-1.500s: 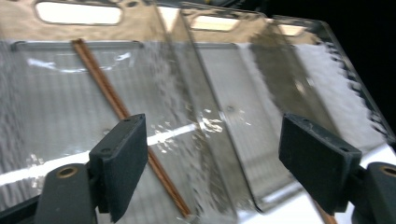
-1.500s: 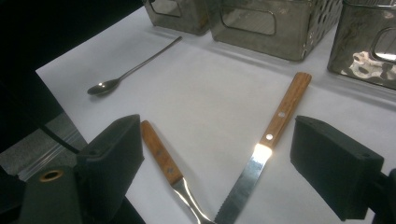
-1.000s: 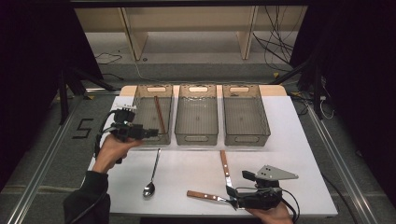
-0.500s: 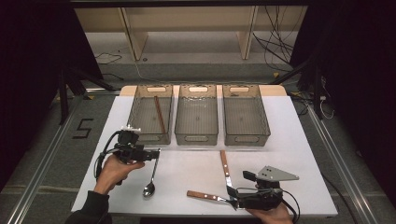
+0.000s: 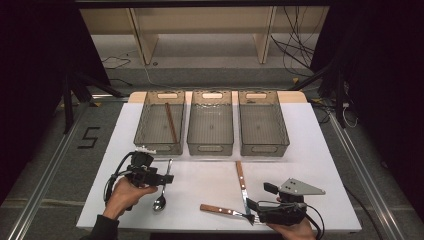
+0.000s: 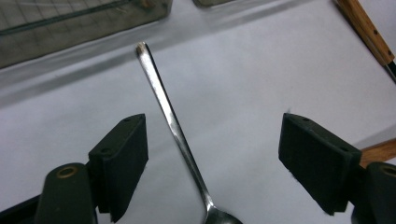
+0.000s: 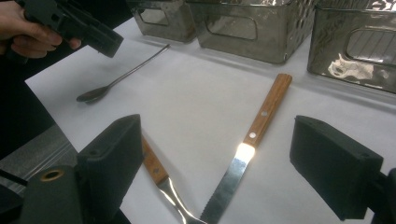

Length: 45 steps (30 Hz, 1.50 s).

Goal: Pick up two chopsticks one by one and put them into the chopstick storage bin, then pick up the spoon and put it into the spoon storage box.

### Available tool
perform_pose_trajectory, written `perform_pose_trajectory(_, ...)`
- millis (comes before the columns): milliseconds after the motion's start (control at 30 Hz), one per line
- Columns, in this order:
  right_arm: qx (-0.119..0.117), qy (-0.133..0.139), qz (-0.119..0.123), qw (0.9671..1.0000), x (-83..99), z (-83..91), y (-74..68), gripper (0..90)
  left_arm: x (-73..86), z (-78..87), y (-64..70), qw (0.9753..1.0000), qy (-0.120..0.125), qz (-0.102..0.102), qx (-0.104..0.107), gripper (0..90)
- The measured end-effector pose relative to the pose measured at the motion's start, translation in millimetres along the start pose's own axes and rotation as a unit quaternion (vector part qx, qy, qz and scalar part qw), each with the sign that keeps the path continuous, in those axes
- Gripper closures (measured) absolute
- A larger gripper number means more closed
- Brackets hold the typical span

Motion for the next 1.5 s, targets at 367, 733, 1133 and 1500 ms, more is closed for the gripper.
perform_pose_trajectory(367,0.0,0.005,0.005,1.0,-0.8,-0.2,-1.1,18.0,19.0,-11.6,-3.5,0.9994,-0.027,-0.004,-0.02,23.7)
perform_pose_trajectory(733,-0.004,-0.005,0.005,1.0,3.8,-4.1,-2.4,18.1,30.9,-17.8,-1.0,0.9989,-0.042,-0.004,-0.019,34.1)
perform_pose_trajectory(1133,0.0,-0.004,0.005,1.0,3.4,-4.0,-1.9,18.4,38.5,-13.4,-3.3,0.9985,-0.053,-0.008,-0.004,55.9)
perform_pose_trajectory(1500,0.001,-0.005,0.006,1.0,3.4,-4.5,-0.8,18.5,39.4,-17.7,1.5,0.9967,-0.059,-0.04,-0.038,64.7)
Point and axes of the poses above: each handheld gripper's, and its own axes: z roughly backward along the jaws, x roughly out of its underside, y roughly to its right, the point moved 10 cm from there along -z, roughly forward along the jaws, and after that the axes turned 4 degrees about x, right-handed, at the moved point
